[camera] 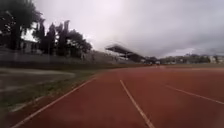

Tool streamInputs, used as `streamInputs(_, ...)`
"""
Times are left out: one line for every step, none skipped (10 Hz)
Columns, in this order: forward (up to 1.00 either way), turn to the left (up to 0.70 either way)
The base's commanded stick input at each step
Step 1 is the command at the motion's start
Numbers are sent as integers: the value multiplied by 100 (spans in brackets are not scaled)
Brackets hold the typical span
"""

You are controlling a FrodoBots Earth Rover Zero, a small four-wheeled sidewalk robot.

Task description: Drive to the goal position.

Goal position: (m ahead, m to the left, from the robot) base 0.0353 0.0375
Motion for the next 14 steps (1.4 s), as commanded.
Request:
streamInputs(70, 14)
streamInputs(61, 12)
streamInputs(49, 10)
streamInputs(36, 7)
streamInputs(24, 5)
streamInputs(11, 2)
streamInputs(0, 70)
streamInputs(0, 70)
streamInputs(0, 70)
streamInputs(0, 70)
streamInputs(0, 70)
streamInputs(0, 70)
streamInputs(0, 70)
streamInputs(0, 70)
